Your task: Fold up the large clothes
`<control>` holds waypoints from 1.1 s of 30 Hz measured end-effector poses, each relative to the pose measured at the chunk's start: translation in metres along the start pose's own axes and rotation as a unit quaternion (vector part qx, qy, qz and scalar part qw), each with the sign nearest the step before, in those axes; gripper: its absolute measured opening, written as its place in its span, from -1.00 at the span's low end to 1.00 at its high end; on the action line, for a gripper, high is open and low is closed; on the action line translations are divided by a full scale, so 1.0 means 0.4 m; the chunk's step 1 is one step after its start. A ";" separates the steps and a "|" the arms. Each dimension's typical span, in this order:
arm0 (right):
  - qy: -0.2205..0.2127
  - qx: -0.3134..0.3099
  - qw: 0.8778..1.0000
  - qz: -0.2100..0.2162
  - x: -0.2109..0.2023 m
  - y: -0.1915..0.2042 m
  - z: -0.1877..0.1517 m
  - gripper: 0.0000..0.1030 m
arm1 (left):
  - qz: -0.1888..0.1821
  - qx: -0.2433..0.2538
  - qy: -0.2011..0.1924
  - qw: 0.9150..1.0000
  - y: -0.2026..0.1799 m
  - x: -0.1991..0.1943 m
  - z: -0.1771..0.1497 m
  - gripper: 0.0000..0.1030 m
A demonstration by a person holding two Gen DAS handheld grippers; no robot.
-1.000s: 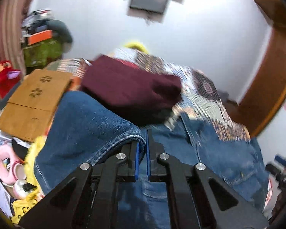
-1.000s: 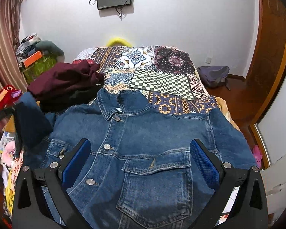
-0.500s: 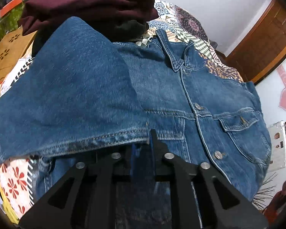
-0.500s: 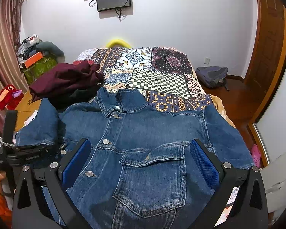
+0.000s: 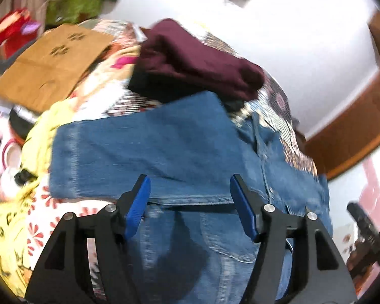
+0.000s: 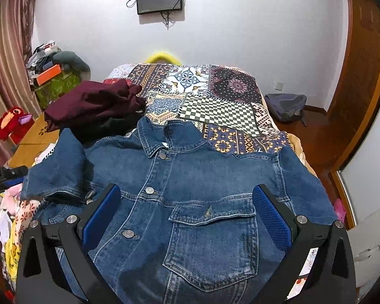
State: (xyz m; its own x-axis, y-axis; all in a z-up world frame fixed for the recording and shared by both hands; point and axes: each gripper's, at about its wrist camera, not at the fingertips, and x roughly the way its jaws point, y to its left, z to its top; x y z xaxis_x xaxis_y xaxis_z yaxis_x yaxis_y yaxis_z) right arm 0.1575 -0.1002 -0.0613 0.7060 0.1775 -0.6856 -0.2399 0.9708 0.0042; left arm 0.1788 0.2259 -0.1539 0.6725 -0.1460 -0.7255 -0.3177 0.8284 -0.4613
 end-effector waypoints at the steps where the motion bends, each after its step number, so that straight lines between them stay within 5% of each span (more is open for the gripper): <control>1: 0.001 -0.002 1.000 0.000 0.003 0.003 0.000 1.00 | 0.004 -0.010 0.000 1.000 0.018 0.001 0.001 0.24; 10: 0.009 -0.025 1.000 -0.012 0.023 0.034 0.003 1.00 | -0.050 -0.146 0.063 0.986 0.203 0.102 -0.057 0.25; 16: 0.016 -0.030 0.999 -0.022 0.032 0.028 -0.001 1.00 | -0.072 -0.183 0.071 0.978 0.233 0.172 -0.045 0.24; 19: 0.018 -0.022 0.999 -0.022 0.035 0.012 -0.003 1.00 | -0.029 -0.153 0.055 0.986 0.208 0.185 -0.010 0.02; 21: 0.019 -0.017 0.999 -0.023 0.034 -0.001 -0.004 1.00 | 0.024 -0.113 0.038 0.993 0.174 0.185 0.012 -0.48; 24: 0.018 -0.011 0.999 -0.025 0.030 -0.021 -0.006 1.00 | 0.091 -0.041 0.005 0.995 0.102 0.166 0.037 -0.81; 27: 0.016 -0.001 0.999 -0.028 0.026 -0.043 -0.008 1.00 | 0.094 0.009 -0.035 0.995 0.014 0.115 0.063 -0.89; 33: 0.006 0.024 0.999 -0.027 0.011 -0.099 -0.008 1.00 | 0.038 0.103 -0.091 0.990 -0.201 0.004 0.118 -0.93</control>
State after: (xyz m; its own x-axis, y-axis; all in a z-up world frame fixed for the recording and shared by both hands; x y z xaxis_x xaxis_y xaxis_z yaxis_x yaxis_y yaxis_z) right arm 0.1678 -0.1385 -0.0668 0.7092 0.1229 -0.6943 -0.1693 0.9856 0.0015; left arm 0.2373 0.1847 -0.0939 0.7669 0.0050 -0.6417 -0.2417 0.9286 -0.2816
